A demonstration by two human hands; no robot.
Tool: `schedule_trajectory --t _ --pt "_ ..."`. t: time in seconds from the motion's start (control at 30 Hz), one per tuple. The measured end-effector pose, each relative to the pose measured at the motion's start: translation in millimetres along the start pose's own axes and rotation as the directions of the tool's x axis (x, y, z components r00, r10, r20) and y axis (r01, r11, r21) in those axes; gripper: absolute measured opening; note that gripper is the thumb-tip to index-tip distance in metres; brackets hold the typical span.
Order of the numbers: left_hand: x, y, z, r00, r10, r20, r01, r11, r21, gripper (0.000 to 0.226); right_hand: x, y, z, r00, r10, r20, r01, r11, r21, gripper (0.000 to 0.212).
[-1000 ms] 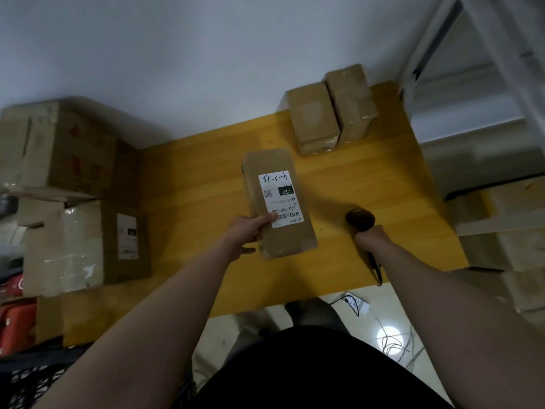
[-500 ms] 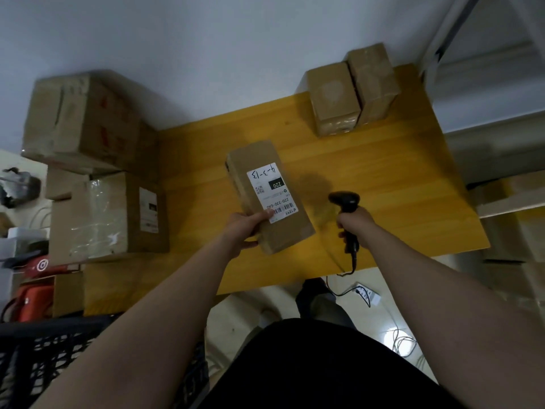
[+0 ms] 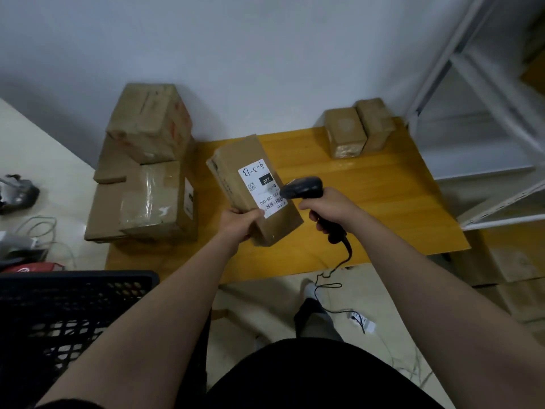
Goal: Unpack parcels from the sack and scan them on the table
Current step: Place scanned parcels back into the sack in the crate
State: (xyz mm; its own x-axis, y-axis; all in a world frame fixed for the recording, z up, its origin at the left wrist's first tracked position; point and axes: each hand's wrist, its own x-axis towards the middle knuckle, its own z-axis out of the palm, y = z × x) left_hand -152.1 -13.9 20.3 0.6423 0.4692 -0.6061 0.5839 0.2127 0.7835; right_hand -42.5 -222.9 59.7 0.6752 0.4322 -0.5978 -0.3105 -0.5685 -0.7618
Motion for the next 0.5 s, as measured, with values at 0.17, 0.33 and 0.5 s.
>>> schedule_trajectory --t 0.17,0.33,0.5 --pt "-20.1 7.4 -21.3 0.995 0.087 -0.042 -0.090 0.993 -0.072 0.038 -37.0 -21.8 29.7 0.999 -0.033 -0.006 0.033 0.999 -0.040 0.021" --pt "-26.2 11.5 -37.7 0.993 0.112 -0.039 -0.115 0.990 -0.078 0.036 -54.4 -34.5 41.5 0.997 -0.064 -0.040 0.062 0.996 -0.067 0.022" --pt "-19.5 17.1 -36.4 0.992 0.127 -0.021 -0.129 0.988 -0.080 0.027 -56.7 -36.9 39.1 0.995 -0.068 -0.068 0.065 0.997 -0.048 0.023"
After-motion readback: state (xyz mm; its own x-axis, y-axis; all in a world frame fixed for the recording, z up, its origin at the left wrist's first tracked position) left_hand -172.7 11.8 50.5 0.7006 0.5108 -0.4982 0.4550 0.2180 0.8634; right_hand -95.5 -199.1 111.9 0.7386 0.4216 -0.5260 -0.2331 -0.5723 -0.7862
